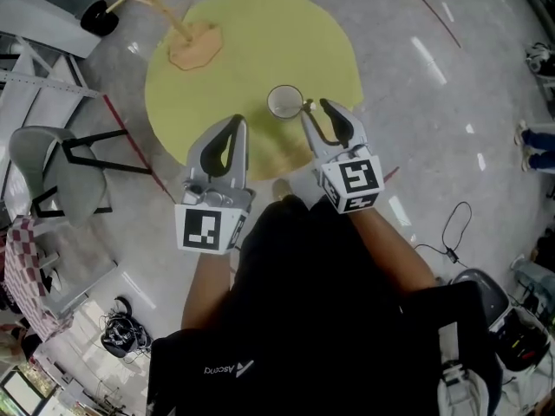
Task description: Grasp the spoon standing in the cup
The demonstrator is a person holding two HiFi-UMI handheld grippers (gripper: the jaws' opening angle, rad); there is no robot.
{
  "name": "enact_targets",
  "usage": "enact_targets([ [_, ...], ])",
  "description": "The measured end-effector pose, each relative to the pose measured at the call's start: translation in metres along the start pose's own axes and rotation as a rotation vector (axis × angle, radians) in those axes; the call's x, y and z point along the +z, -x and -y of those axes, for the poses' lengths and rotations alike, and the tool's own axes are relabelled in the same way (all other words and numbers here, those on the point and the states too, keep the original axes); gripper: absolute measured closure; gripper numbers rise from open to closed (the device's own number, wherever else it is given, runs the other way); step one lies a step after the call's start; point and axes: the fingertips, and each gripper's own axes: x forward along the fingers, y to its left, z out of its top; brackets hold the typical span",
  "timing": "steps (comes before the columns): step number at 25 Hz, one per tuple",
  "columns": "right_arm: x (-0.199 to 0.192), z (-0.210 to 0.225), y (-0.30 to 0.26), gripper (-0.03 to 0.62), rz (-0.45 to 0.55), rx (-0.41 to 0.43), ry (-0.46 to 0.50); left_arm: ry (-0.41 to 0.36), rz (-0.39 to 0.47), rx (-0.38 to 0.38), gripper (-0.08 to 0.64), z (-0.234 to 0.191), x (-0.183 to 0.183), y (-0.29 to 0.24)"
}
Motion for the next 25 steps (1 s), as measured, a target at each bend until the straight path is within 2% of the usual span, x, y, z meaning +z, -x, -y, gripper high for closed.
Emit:
enact_targets([
  [5,-0.026,0.007,-0.026,0.416,-0.073,-0.010,-0.056,0.007,-0.036,-0.005,0.548,-0.008,-0.011,-0.010],
  [13,-0.056,0.014,-0.051,0.410,-0.166,-0.026,-0.092,0.010,-0.074,0.037,0.549,-0.016,-0.021,-0.016],
  [19,-0.060,0.017,-0.056,0.502,-0.174,-0.004,-0.034,0.011,-0.086,0.086,0.548,-0.017,-0.027,-0.021],
  [25,-0.053,0.017,-0.058,0.539,-0.178,0.015,0.002,0.012,-0.082,0.125,0.548,-0.021,-0.024,-0.016],
])
